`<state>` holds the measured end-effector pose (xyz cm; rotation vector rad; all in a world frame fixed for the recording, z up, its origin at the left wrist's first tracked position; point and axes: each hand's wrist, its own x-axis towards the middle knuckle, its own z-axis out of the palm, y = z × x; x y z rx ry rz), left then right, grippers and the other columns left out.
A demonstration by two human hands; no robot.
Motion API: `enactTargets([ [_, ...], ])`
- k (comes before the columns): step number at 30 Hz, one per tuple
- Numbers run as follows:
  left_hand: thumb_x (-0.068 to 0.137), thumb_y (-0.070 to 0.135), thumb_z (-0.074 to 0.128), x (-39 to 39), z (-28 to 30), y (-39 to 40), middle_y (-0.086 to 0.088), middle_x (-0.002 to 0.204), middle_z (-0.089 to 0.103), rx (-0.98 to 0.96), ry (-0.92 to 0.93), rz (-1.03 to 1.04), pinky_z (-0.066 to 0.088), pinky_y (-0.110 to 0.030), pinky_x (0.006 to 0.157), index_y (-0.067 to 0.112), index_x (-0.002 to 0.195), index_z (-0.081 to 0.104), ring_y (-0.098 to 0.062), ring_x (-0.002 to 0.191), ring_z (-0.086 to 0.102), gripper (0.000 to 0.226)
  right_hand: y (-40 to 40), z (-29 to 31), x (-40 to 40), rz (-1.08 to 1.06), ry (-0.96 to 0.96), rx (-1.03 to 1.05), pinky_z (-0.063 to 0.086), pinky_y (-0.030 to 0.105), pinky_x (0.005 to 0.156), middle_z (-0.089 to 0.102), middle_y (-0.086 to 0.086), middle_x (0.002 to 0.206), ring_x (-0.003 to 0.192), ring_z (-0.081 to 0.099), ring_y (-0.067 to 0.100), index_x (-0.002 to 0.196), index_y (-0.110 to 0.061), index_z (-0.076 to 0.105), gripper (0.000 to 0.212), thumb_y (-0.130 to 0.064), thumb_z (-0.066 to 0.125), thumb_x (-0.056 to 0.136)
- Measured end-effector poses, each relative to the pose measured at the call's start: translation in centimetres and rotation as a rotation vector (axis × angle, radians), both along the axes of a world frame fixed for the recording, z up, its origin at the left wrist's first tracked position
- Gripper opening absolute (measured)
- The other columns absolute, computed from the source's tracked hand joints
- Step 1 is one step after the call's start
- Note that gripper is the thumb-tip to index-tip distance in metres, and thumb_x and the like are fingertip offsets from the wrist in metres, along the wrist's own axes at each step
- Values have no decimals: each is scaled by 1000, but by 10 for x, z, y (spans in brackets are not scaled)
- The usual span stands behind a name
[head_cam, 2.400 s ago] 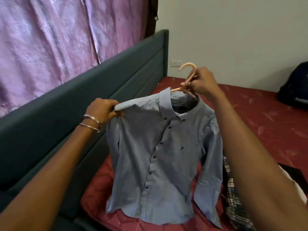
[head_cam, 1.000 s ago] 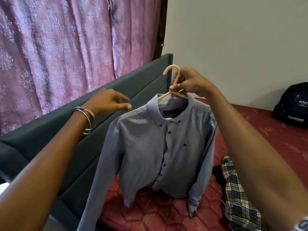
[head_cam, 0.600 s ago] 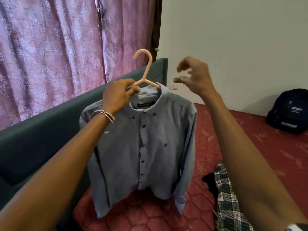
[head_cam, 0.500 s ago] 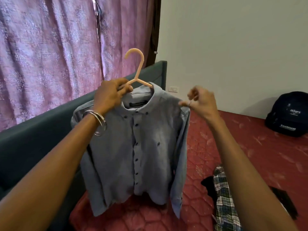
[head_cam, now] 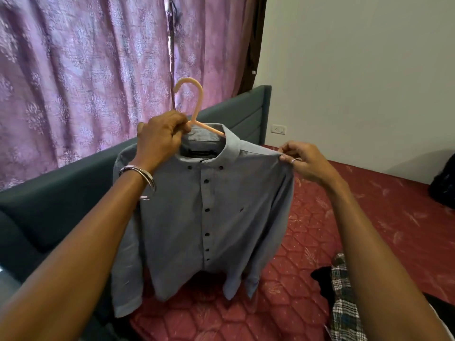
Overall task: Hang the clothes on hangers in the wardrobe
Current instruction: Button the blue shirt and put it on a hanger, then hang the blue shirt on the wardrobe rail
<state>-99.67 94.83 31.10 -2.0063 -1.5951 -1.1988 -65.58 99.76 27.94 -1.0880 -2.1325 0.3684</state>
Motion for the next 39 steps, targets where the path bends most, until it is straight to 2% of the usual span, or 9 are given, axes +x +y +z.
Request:
enactTargets([
  [5,87,7,56,2,7,-3,-5,93,68,10,-268,-154,45,-17,74,3,85,69,-13,83,58,14,17,-16,-8,113,171,-173,40,22,71,56,-4,81,74,48,5,89,-15,58,21,4,50,95],
  [11,87,31,56,-5,17,6,0,78,68,-99,-421,-44,48,-36,76,24,74,68,-16,77,59,18,37,-41,6,-194,-705,-100,51,47,83,69,16,102,93,62,33,100,-3,66,24,3,50,83],
  [16,83,39,53,16,27,7,1,68,64,-66,-386,96,46,-36,74,20,73,66,-20,74,59,25,20,5,-19,-94,326,-2,51,29,84,69,1,107,96,65,12,112,-18,65,19,-18,58,94],
  [19,77,44,52,42,32,8,5,68,67,-50,-455,25,49,-42,82,36,80,64,-18,77,63,14,11,43,-62,67,189,112,50,23,88,69,2,109,97,63,8,123,-13,59,32,-23,61,93],
  [21,76,41,55,56,35,5,6,73,69,-36,-467,-16,50,-42,81,42,84,63,-16,80,64,12,10,59,-88,97,128,236,54,32,82,72,6,98,84,65,13,117,-10,65,28,-23,59,92],
  [24,78,37,59,62,36,2,2,81,67,25,-418,-2,51,-41,75,28,78,71,-19,82,62,15,13,76,-105,201,153,220,53,35,70,70,7,84,73,66,22,108,-16,68,20,-24,60,92],
  [30,77,35,65,37,41,-17,-2,82,67,60,-403,51,51,-38,74,24,81,76,-18,78,61,17,20,80,-115,283,60,218,47,25,69,73,2,82,78,62,5,94,-13,74,13,-17,69,83],
  [36,73,31,72,-9,59,-63,-2,97,70,31,-322,64,51,-19,74,18,110,70,-11,80,63,40,-2,87,-185,366,16,398,51,41,69,72,2,88,85,66,26,99,-24,69,27,-33,49,83],
  [39,75,43,66,-49,66,-104,-9,81,73,23,-323,229,50,-35,68,11,87,74,-17,73,65,36,-32,107,-237,437,23,494,50,45,70,71,0,86,87,64,31,105,-33,58,20,-33,54,86],
])
